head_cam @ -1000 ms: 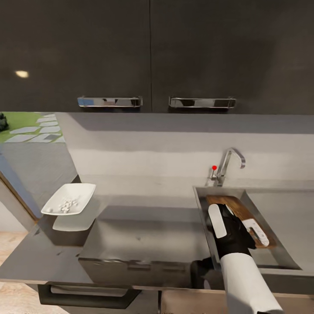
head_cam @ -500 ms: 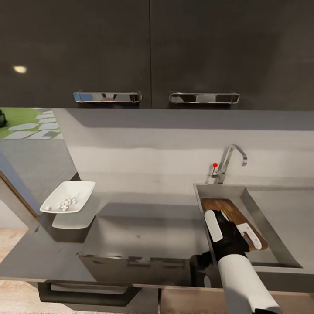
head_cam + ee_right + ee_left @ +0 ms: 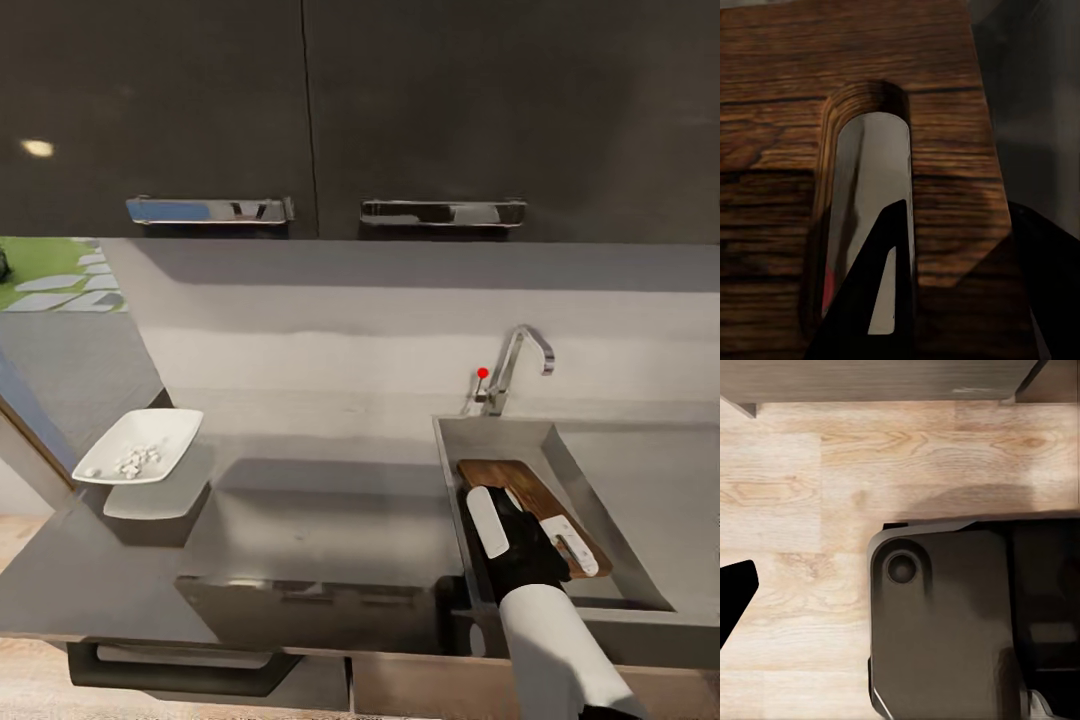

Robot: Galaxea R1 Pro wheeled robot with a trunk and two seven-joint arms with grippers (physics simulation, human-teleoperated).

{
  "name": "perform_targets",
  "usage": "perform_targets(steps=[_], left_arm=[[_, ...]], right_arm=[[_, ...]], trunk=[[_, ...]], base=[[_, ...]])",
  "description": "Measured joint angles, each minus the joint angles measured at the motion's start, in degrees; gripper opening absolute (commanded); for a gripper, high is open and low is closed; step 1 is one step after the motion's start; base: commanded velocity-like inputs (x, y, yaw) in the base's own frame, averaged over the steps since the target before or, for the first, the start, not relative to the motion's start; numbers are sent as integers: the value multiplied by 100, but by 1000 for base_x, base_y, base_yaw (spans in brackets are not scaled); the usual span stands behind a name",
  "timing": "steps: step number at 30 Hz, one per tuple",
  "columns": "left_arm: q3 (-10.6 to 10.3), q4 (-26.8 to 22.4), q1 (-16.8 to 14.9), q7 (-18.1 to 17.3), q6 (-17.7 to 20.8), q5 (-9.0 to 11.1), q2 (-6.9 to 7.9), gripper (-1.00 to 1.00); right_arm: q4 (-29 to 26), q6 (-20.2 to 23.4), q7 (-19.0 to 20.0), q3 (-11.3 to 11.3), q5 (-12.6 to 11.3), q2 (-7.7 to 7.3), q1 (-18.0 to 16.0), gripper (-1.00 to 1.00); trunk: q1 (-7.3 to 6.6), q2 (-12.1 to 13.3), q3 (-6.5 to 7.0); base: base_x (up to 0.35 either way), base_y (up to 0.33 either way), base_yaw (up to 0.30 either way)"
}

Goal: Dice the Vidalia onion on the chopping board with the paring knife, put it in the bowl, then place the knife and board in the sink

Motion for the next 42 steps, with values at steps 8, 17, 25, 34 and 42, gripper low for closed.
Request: perform_targets(steps=[8,17,25,34,42], left_arm=[[0,-8,0,0,0,0,0,100],[0,-9,0,0,0,0,0,100],[-1,-6,0,-1,0,0,1,100],[0,0,0,0,0,0,-8,100],[0,0,0,0,0,0,-8,100]], right_arm=[[10,0,7,1,-3,-4,0,-100],[19,0,249,0,1,-4,0,-100],[56,0,260,-1,-2,-4,0,-100],[63,0,256,1,-5,-37,-1,100],[56,-8,255,1,-38,-39,-1,100]], trunk=[[0,-1,-74],[-2,-2,-157],[-1,-1,-230],[0,-2,-297],[0,-2,-299]], base=[[0,-32,0],[104,-1,0],[223,-88,0],[19,-14,0],[0,0,0]])
